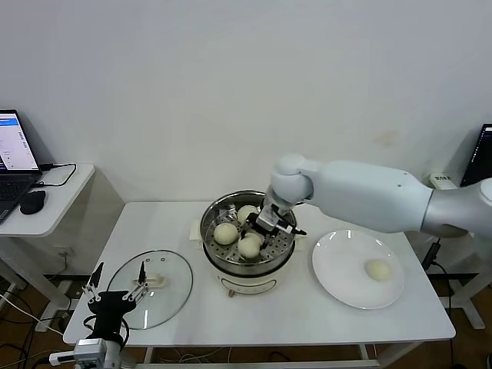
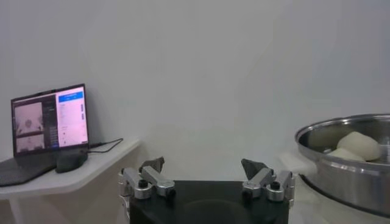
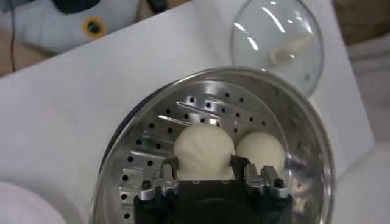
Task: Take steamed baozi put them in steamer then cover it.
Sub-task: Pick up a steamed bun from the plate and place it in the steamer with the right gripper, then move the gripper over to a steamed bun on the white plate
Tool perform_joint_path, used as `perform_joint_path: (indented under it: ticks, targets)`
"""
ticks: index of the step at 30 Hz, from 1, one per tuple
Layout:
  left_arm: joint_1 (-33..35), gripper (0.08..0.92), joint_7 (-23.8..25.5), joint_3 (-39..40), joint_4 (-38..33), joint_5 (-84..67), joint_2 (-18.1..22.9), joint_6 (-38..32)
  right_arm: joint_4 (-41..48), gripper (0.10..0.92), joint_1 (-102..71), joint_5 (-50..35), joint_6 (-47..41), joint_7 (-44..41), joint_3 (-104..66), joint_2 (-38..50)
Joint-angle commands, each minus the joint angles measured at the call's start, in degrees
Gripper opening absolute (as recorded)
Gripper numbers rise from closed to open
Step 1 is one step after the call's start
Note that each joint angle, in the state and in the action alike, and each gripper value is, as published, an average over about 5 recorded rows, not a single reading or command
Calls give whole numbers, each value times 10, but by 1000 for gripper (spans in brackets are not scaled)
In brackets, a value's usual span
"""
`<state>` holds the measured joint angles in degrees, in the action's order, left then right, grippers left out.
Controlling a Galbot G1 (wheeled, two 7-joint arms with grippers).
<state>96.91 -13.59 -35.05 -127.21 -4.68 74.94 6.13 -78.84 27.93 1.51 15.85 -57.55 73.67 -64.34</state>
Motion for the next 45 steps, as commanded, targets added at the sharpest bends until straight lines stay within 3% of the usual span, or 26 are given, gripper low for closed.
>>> perform_joint_path:
  ticks: [1,6,16,20,26,34,38,45]
  targets:
    - [-1,823,0,0,3,0,-1,-1,14,568,-8,50,59,3,14,-27]
    - [-4,823,0,1,5,0,-1,-1,15,584,-8,47,63,7,15,-29]
    - [-6,823,1,0,6,-2,-5,-1,7,811,16,28,61,13,7,-10]
    - [-6,823,1,0,5,-2,-6,-1,-8,822,52,-23,13,-4,-1,18]
    - [-4,823,2,0,-3,-5,-9,0,-43,823,91,-70,-209,-18,-16,108]
    - [-9,823,3,5,-7,-9,-16,3,-93,822,101,-145,-424,-7,-34,240]
    - [-10,823,3,10,-5,-9,-20,3,-109,823,77,-158,-450,-1,-54,310]
    - [-6,823,3,10,-6,-8,-27,3,-110,823,-36,-80,-407,-30,-115,400]
